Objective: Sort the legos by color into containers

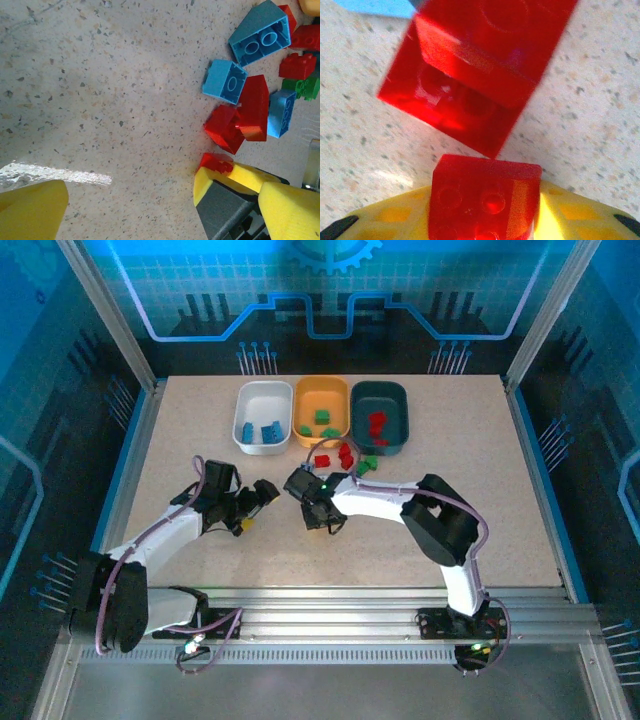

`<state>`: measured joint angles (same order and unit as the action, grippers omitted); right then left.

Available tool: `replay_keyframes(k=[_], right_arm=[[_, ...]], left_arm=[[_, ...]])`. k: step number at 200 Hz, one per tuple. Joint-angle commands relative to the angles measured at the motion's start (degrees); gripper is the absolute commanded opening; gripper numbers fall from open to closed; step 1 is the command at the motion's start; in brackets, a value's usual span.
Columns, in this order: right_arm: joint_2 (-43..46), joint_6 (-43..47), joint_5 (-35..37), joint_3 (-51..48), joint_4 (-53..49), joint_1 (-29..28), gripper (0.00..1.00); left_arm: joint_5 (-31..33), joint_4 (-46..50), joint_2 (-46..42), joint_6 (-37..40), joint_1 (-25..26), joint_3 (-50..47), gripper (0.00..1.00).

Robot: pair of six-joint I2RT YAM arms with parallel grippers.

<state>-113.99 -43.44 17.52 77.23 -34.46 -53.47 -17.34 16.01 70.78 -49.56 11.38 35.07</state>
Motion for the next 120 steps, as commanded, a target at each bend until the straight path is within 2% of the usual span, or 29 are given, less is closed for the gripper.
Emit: replay_keyframes(k=[1, 40, 68, 98, 120], right_arm=[[4.17, -0.05, 2.07, -2.32, 0.53, -0.66, 0.44], [10.77, 0.91, 4.35, -5.66, -0.07, -0.59, 0.44], [16.26, 4.67, 6.46, -6.89, 0.43, 1.76, 0.44], [18.53, 10.28, 6.99, -4.14, 1.56, 8.58, 0.43], [17.68, 14.29, 5.72, -1.2, 3.44, 16.56, 0.43]], left_arm=[[0.56, -0.46, 0.41, 0.51, 0.14, -0.01, 0.99], [0.13, -1.01, 0.63, 0.11, 0.21, 0.09, 0.99], [-0.29, -4.4, 2.46, -2.18, 2.0, -0.86, 0.99], [-1.35, -8.88, 6.6, -4.52, 6.17, -0.08, 0.99], [-1.2, -11.46, 8.28, -5.9, 9.25, 0.69, 0.99]])
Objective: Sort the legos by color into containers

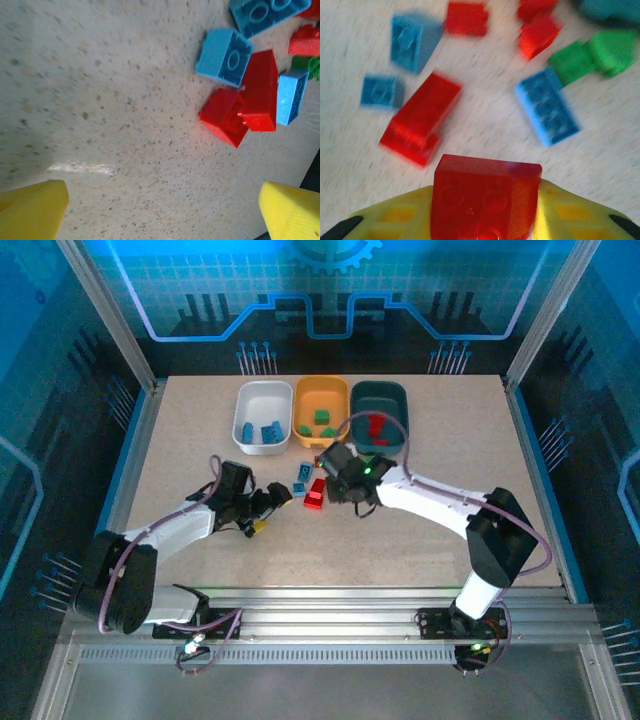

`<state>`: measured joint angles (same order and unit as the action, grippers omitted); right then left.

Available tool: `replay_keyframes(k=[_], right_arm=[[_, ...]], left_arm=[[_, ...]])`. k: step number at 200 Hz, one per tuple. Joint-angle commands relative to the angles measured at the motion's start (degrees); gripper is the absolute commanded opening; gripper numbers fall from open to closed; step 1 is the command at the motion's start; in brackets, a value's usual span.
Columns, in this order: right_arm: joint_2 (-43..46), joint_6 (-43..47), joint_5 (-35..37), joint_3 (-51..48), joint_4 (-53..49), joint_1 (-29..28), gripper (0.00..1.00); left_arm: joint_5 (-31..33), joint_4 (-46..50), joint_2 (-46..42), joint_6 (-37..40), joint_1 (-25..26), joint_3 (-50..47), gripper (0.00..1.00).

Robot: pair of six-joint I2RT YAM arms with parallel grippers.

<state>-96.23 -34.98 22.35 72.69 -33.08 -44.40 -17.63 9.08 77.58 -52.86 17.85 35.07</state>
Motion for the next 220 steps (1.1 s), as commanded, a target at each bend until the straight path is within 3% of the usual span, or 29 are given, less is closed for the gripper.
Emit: replay_keyframes(k=[1, 59, 103, 141, 175, 220], right_arm=[[-0.23, 5.99, 0.7, 3.52, 2.23, 7.89, 0.43], [-19.6, 11.31, -10.89, 23.87, 2.69, 25.72, 0.44], [-30.4, 14.56, -13.42, 38.13, -4.31, 28.65, 0.44], [-32.46, 13.94, -14.1, 39.33, -4.21, 29.36, 0.47], [-33.46, 13.67, -13.52, 40.1, -4.39, 29.89, 0.64], [-22.94, 14.71, -10.39, 32.93, -0.84, 29.6, 0.74]], left_arm=[[-0.92, -4.65, 1.59, -2.6, 2.93, 0.7, 0.99], [-5.12, -7.63, 6.7, -4.65, 4.3, 4.36, 0.99], [-4.65, -5.83, 6.58, -3.67, 4.3, 4.79, 0.99], [-4.54, -5.48, 7.1, -3.49, 4.3, 4.87, 0.99], [-4.35, -2.81, 7.93, -1.56, 4.3, 7.09, 0.99], [-1.78, 3.02, 6.19, 2.63, 3.89, 11.13, 0.99]])
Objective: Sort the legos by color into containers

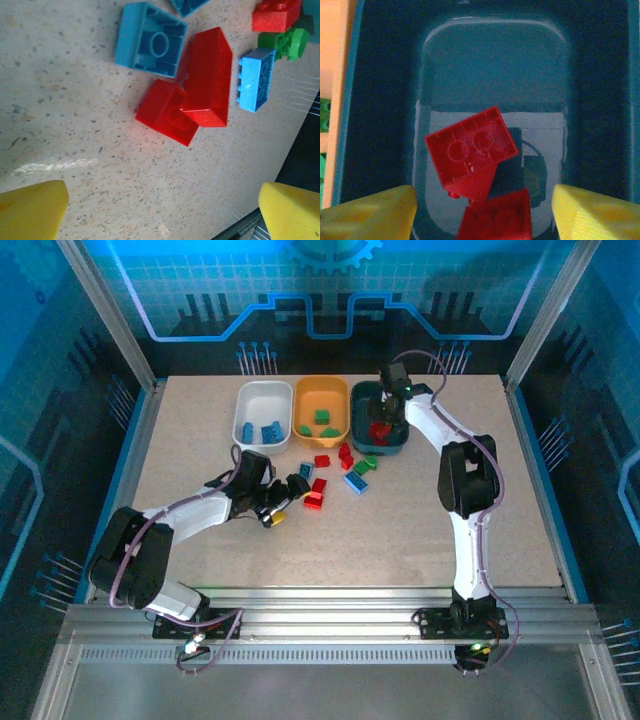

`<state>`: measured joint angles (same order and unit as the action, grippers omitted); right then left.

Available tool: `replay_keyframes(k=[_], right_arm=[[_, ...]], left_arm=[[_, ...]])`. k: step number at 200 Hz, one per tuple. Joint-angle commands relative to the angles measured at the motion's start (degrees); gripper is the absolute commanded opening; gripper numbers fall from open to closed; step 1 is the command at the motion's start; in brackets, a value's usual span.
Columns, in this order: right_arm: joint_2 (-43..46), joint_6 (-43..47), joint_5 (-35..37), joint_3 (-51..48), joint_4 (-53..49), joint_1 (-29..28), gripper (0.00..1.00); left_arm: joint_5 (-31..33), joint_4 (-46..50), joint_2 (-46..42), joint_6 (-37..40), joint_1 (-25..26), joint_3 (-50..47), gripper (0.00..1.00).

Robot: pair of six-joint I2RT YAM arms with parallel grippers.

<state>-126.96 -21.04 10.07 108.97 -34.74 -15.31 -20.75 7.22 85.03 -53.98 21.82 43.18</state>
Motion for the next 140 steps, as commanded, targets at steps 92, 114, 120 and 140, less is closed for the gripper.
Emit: replay_keyframes(k=[92, 114, 120, 140], right_arm=[[36.78, -3.53, 3.42, -40.83, 10.15, -10.59, 0.71], [39.74, -5.3, 2.27, -47.58, 10.66, -11.23, 0.69], [40.45, -5.41, 2.07, -49.12, 10.58, -11.27, 0.69], [42.83, -5.6, 1.64, -52.38, 10.06, -11.25, 0.69]], left_arm=[[15.24, 24.36, 5.23, 19.46, 0.3, 19.71, 0.89], [18.18, 25.24, 11.07, 23.29, 1.78, 25.66, 0.89], [18.46, 24.69, 12.63, 24.44, 1.97, 26.91, 0.87], [19.29, 23.63, 18.15, 27.87, 2.25, 31.12, 0.81]])
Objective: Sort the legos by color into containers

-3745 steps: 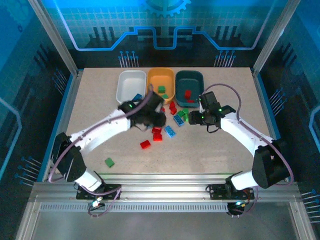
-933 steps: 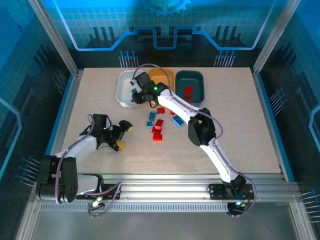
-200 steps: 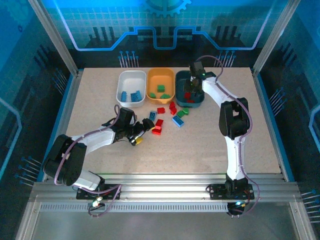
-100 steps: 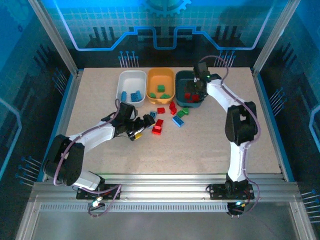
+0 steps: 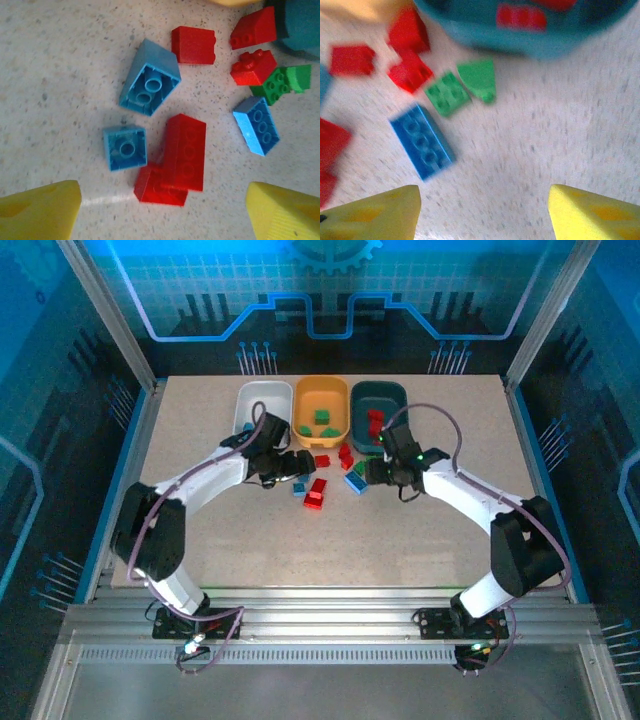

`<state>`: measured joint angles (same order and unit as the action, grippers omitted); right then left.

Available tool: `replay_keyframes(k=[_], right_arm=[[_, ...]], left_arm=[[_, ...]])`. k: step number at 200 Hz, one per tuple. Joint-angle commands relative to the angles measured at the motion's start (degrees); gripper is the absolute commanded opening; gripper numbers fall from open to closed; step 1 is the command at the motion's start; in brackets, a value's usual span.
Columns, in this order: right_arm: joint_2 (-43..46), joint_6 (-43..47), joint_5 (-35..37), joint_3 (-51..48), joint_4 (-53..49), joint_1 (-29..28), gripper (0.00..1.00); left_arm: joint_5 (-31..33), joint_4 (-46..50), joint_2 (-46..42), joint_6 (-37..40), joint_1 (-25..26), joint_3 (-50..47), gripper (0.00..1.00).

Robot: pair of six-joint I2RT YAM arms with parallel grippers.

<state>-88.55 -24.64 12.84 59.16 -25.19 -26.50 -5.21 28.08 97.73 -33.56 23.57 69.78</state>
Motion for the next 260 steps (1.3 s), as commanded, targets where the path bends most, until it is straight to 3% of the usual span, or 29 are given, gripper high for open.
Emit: replay_keyframes(k=[1, 62, 80, 124, 158, 179, 221, 260], right_arm=[[4.57, -1.99, -1.14, -2.69, 0.5, -0.05, 0.69], [9.51, -1.11, -1.77, -5.98, -0.95, -0.02, 0.68], [10.16, -0.96, -1.68, -6.33, -0.9, -0.13, 0.67], [9.66, -1.07, -1.59, -6.77, -0.53, -0.13, 0.66], [8.52, -1.55, -1.7, -6.33, -0.05, -0.53, 0.65], [7.53, -2.05, -1.72, -6.34, 0.81, -0.7, 0.65], [-0.51, -0.09, -5.16, -1.9, 1.35, -1.2, 0.69], [-9.3, 2.33, -1.68, 4.52, 0.46, -3.59, 0.77]], left_arm=[[3.91, 2.78, 5.71, 7.59, 0.55, 4.73, 0.81], [8.63, 3.96, 17.23, 14.52, 2.26, 15.11, 0.75], [9.86, 5.79, 20.1, 15.19, 2.42, 17.25, 0.69], [10.93, 4.91, 21.76, 15.97, 2.61, 16.73, 0.5], [11.63, 3.94, 20.96, 16.07, 2.66, 15.62, 0.27], [11.56, 4.29, 18.06, 16.4, 2.71, 15.31, 0.2], [13.66, 6.17, 7.87, 18.5, 1.59, 16.46, 0.22], [10.36, 10.3, 11.09, 16.71, -7.78, 23.5, 0.25]])
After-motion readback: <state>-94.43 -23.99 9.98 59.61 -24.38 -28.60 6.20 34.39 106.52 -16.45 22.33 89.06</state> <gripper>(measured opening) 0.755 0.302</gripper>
